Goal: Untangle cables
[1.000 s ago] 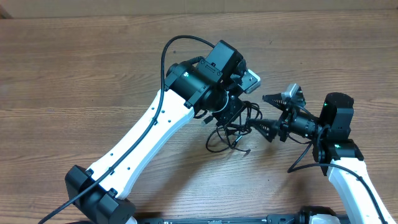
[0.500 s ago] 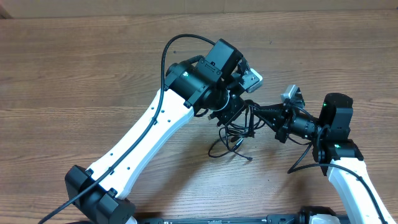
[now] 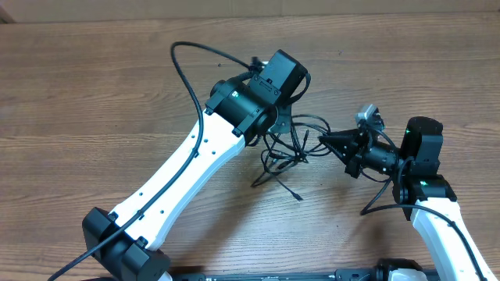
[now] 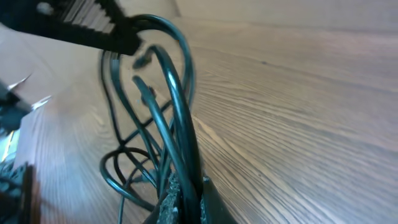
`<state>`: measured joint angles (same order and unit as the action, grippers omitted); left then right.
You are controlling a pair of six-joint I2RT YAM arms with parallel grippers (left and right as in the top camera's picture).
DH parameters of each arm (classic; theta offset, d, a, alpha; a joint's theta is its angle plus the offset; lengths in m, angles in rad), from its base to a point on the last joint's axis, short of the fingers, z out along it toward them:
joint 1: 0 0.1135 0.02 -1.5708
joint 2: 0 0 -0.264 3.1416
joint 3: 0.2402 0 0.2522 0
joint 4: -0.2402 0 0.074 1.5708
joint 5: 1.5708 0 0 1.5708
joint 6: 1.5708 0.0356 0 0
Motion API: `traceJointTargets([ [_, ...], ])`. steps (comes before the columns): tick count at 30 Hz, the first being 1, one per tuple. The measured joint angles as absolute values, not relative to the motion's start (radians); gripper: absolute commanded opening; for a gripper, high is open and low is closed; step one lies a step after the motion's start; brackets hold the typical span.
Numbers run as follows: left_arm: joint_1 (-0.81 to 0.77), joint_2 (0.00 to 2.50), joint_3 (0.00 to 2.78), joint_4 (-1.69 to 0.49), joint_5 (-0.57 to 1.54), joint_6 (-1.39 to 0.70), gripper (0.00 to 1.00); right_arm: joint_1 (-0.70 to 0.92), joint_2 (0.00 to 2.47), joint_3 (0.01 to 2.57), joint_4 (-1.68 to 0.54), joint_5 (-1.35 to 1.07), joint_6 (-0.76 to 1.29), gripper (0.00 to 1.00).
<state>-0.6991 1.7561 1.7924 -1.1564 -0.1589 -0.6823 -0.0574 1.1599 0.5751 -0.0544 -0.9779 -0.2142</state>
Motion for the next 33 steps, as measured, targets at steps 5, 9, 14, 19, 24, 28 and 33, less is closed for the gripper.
traceJointTargets([
  [5, -0.699, 1.756, 1.792, -1.156, -0.182, -0.819, 0.04, -0.057, 1.16, 0.575, -0.054, -0.871, -0.088, 0.04],
  [9, -0.699, 1.756, 1.792, -1.156, -0.188, -0.864, 0.04, -0.057, 1.16, 0.575, -0.054, -0.788, 0.018, 0.04],
  [14, -0.699, 1.756, 1.792, -1.163, -0.188, -0.857, 0.04, -0.057, 1.16, 0.575, -0.059, -0.732, 0.102, 0.04],
  [19, -0.699, 1.756, 1.792, -1.187, -0.188, -0.854, 0.04, -0.057, 1.16, 0.575, -0.109, -0.655, 0.215, 0.04],
  [24, -0.7, 1.756, 1.792, -1.19, -0.187, -0.854, 0.04, -0.057, 1.16, 0.575, -0.157, -0.582, 0.321, 0.04],
  [28, -0.701, 1.756, 1.792, -1.19, -0.187, -0.854, 0.04, -0.056, 1.16, 0.575, -0.178, -0.556, 0.387, 0.04],
  [33, -0.701, 1.756, 1.792, -1.19, -0.184, -0.854, 0.05, -0.056, 1.16, 0.575, -0.223, -0.539, 0.456, 0.04],
])
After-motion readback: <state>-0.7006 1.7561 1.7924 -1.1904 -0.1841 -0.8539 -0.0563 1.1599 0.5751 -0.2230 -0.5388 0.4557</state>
